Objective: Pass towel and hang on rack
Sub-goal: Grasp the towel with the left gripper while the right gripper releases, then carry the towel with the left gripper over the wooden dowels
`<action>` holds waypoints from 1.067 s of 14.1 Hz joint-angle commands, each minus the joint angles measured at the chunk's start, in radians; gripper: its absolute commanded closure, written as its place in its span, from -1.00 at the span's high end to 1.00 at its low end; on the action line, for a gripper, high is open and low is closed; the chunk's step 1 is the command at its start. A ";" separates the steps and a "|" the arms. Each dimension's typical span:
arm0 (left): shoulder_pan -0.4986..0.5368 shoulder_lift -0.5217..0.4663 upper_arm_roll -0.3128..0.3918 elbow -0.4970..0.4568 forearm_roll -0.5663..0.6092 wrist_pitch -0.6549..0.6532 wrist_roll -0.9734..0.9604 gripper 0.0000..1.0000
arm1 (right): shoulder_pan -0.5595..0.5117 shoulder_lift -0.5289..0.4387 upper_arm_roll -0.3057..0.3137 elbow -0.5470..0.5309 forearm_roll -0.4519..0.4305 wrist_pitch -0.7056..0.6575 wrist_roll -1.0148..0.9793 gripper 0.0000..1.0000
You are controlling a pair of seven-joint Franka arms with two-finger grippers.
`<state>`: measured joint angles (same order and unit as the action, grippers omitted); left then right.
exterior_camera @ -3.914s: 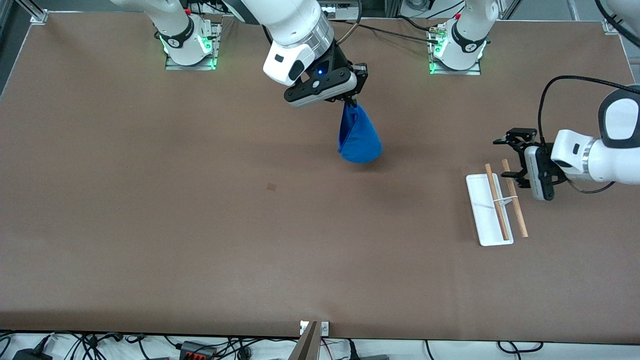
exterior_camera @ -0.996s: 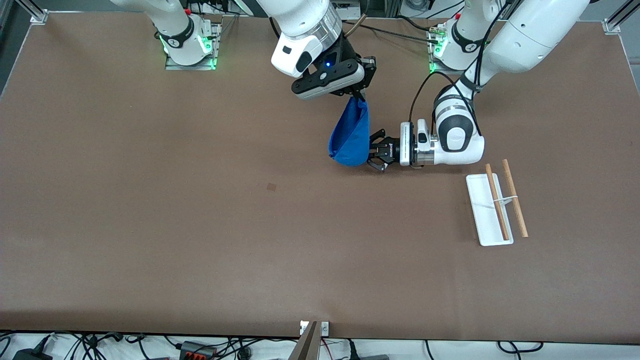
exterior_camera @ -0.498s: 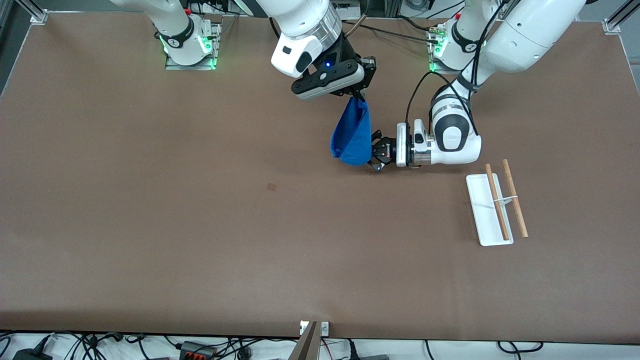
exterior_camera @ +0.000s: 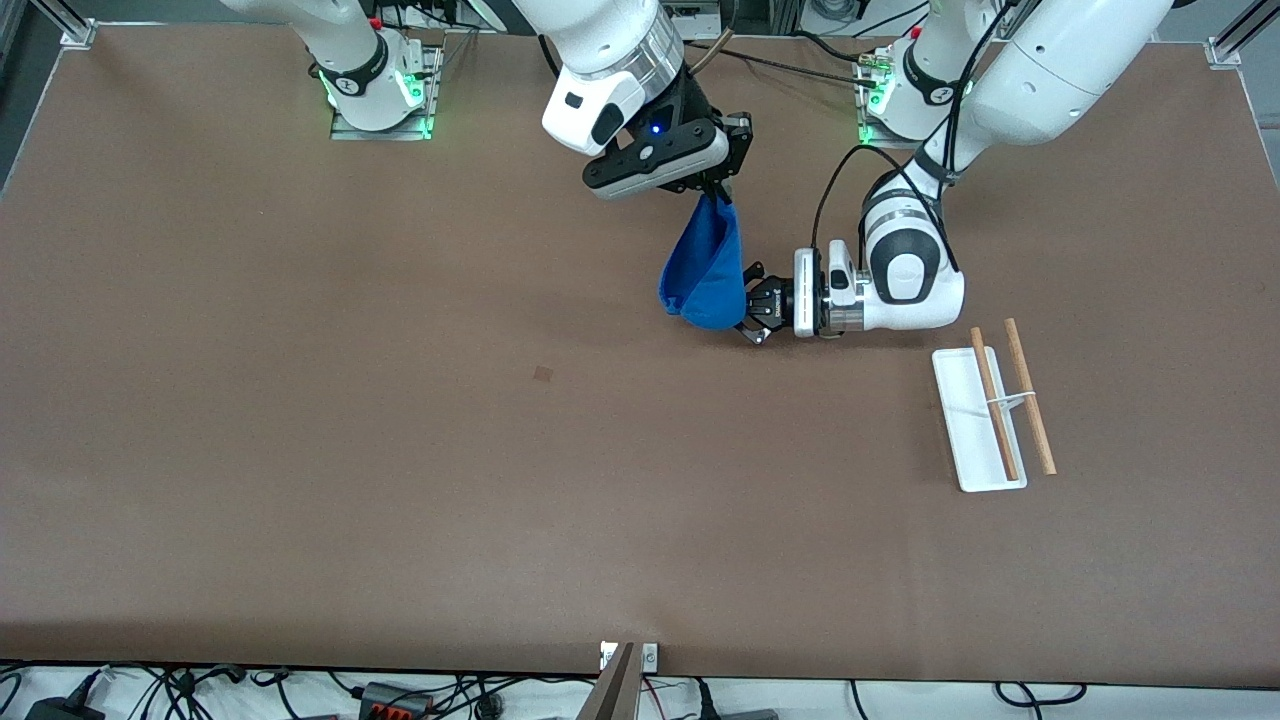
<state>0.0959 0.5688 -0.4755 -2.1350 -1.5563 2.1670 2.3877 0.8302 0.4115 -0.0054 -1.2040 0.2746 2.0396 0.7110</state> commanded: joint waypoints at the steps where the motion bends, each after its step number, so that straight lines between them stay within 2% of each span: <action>1: 0.001 -0.030 -0.002 -0.005 -0.027 0.043 -0.021 -0.99 | -0.009 0.007 -0.010 0.017 0.005 -0.004 -0.001 1.00; 5: 0.007 -0.096 0.009 -0.017 0.010 0.082 -0.096 -0.99 | -0.048 0.007 -0.016 0.017 0.005 -0.009 -0.106 1.00; 7: 0.034 -0.122 0.012 -0.016 0.127 0.082 -0.203 -0.99 | -0.059 0.007 -0.016 0.017 0.006 -0.012 -0.117 1.00; 10: 0.131 -0.196 0.011 -0.014 0.423 0.062 -0.443 -0.99 | -0.066 0.000 -0.019 0.018 -0.008 -0.015 -0.116 1.00; 11: 0.168 -0.213 0.012 -0.002 0.546 0.030 -0.520 -0.99 | -0.069 -0.002 -0.021 0.017 -0.049 -0.016 -0.117 1.00; 14: 0.315 -0.230 0.012 0.113 0.859 -0.160 -0.680 -0.99 | -0.118 0.004 -0.021 0.002 -0.188 -0.100 -0.149 1.00; 15: 0.364 -0.228 0.011 0.183 0.952 -0.240 -0.709 -0.99 | -0.152 0.004 -0.021 -0.024 -0.202 -0.113 -0.204 1.00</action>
<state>0.3832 0.3532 -0.4575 -2.0502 -0.7504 2.0526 1.7572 0.7339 0.4133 -0.0314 -1.2079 0.1063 1.9626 0.5851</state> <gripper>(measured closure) 0.982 0.000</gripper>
